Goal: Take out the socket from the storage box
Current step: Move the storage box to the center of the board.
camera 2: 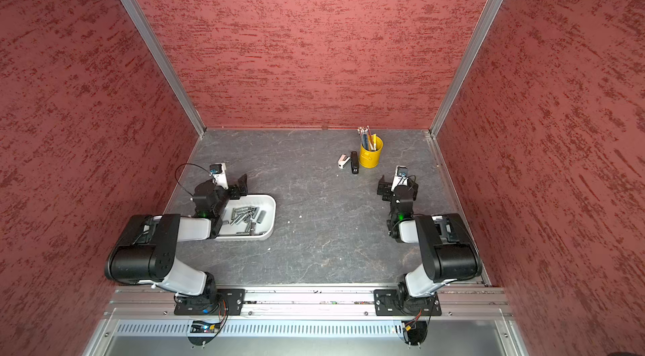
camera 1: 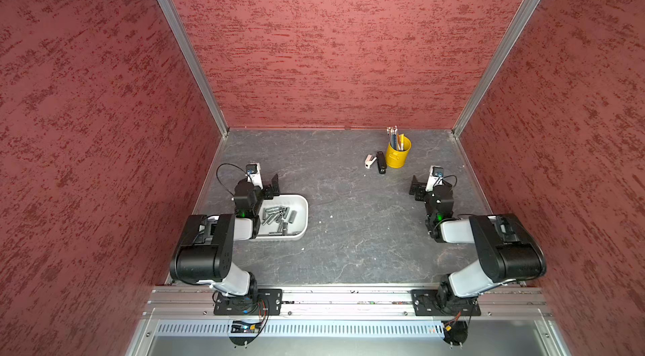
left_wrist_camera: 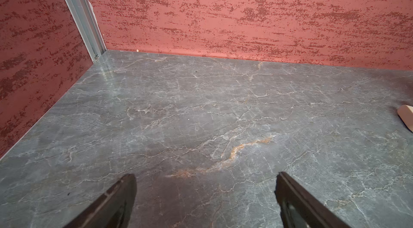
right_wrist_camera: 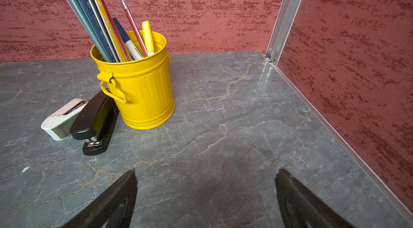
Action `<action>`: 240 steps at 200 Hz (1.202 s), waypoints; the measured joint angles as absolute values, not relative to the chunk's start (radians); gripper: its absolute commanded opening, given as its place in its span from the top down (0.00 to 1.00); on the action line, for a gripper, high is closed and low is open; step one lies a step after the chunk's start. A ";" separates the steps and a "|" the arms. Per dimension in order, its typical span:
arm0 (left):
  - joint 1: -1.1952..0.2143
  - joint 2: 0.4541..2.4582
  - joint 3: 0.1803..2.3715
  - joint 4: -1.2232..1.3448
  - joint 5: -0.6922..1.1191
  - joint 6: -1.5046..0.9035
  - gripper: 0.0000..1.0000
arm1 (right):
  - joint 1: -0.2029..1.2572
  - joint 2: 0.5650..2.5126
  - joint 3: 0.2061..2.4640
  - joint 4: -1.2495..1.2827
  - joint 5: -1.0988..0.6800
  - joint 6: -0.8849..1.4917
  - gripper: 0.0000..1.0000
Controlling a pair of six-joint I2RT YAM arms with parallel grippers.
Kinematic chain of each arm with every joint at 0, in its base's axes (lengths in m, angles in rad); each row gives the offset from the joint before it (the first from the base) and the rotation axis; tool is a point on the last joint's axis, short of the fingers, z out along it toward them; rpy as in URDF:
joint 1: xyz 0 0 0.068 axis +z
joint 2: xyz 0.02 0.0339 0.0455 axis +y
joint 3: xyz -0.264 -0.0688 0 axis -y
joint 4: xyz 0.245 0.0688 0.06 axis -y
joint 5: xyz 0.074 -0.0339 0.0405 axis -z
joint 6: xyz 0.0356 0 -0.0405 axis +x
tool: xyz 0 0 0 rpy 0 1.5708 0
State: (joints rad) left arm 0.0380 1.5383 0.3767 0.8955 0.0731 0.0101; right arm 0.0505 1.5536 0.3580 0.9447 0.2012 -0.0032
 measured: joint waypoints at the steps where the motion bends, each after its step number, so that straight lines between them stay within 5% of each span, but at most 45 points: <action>1: 0.038 1.538 0.377 0.896 0.073 0.010 0.00 | 0.051 1.554 0.358 0.945 0.201 -0.003 0.01; 117: 0.002 1.536 0.360 0.926 -0.030 0.010 0.00 | 0.051 1.554 0.358 0.945 0.202 -0.003 0.01; 151: -0.098 1.294 0.239 0.907 -0.160 0.039 0.00 | 0.081 1.523 0.329 0.978 0.228 -0.017 0.02; 174: -0.086 0.992 0.239 0.800 -0.222 -0.121 0.00 | 0.134 1.509 0.270 1.053 0.275 -0.045 0.02; 195: 0.084 0.773 0.280 0.596 -0.146 -0.332 0.00 | 0.180 1.424 0.272 0.984 0.324 -0.079 0.02; 240: 0.192 0.778 0.538 0.046 0.004 -0.488 0.00 | 0.208 1.060 0.501 0.566 0.339 0.103 0.03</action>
